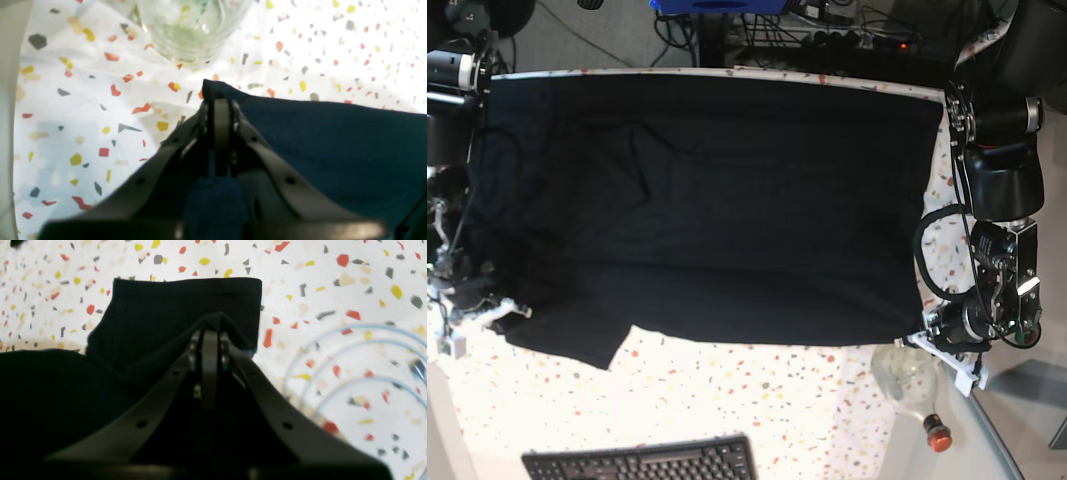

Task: Layout the t-shirt on the table in an organized manner, then fold the t-shirt properly
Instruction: 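Grasp the shirt's side edges with both grippers near the hem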

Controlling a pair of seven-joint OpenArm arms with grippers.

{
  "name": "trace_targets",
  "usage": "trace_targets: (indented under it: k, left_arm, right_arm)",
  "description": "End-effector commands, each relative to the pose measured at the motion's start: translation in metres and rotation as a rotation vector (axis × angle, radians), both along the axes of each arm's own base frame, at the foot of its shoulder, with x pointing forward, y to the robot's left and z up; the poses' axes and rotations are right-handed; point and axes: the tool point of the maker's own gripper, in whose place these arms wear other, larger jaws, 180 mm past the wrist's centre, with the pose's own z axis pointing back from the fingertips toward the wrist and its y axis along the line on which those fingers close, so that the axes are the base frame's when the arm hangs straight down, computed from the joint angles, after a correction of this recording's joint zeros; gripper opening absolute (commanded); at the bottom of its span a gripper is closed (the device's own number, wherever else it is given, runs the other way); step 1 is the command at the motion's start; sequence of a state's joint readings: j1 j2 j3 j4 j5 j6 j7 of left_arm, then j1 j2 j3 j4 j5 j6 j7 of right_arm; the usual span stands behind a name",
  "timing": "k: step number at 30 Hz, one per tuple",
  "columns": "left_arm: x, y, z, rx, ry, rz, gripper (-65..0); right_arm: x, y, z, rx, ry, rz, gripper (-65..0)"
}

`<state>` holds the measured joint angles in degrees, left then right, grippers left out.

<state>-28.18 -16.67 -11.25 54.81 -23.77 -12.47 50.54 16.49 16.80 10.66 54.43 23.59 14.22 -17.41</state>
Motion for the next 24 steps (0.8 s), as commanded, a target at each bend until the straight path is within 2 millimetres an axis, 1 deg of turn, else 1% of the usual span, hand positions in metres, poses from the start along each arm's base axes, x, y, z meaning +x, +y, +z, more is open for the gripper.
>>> trace_targets:
  k: [1, 3, 5, 8, 11, 13, 17, 19, 20, 21, 22, 23, 24]
  left_arm:
    - [0.018, 0.006, 0.027, 0.012, -0.078, 0.001, -65.0]
    - [0.018, 0.005, 0.027, 0.014, -0.079, -0.004, -65.0]
    - [0.017, 0.005, 0.026, 0.014, -0.078, -0.004, -65.0]
    - [0.013, 0.005, 0.022, 0.010, -0.055, -0.007, -65.0]
    - [0.009, 0.003, 0.019, 0.006, -0.033, -0.012, -65.0]
    - [0.008, 0.003, 0.018, 0.006, -0.029, -0.013, -65.0]
    - [0.006, 0.002, 0.015, 0.008, -0.023, -0.018, -65.0]
    - [-0.001, 0.002, 0.007, 0.009, -0.004, -0.019, -65.0]
    - [-0.003, 0.001, 0.006, 0.014, -0.005, -0.026, -65.0]
    - [-0.002, 0.000, 0.010, 0.022, -0.018, -0.032, -65.0]
    - [-0.004, -0.001, 0.011, 0.027, -0.023, -0.037, -65.0]
    - [-0.010, -0.001, 0.008, 0.033, -0.023, -0.039, -65.0]
    - [-0.012, 0.000, 0.012, 0.039, -0.035, -0.042, -65.0]
  right_arm:
    - [0.018, -0.007, 0.025, -0.016, -0.099, 0.000, -65.0]
    - [0.020, -0.015, 0.026, -0.048, -0.148, -0.002, -65.0]
    - [0.026, -0.014, 0.027, -0.078, -0.176, 0.022, -65.0]
    - [0.024, -0.016, 0.009, -0.117, -0.136, 0.058, -65.0]
    - [0.023, -0.012, -0.006, -0.135, -0.121, 0.079, -65.0]
    - [0.022, -0.013, -0.011, -0.147, -0.137, 0.080, -65.0]
    - [0.022, -0.012, -0.013, -0.163, -0.156, 0.092, -65.0]
    - [0.022, -0.012, -0.013, -0.167, -0.154, 0.097, -65.0]
    - [0.022, -0.012, -0.014, -0.167, -0.152, 0.097, -65.0]
    - [0.022, -0.012, -0.014, -0.167, -0.154, 0.097, -65.0]
    - [0.021, -0.017, -0.013, -0.175, -0.153, 0.094, -65.0]
    - [0.020, -0.022, -0.012, -0.184, -0.153, 0.095, -65.0]
    - [0.020, -0.022, -0.011, -0.180, -0.154, 0.102, -65.0]
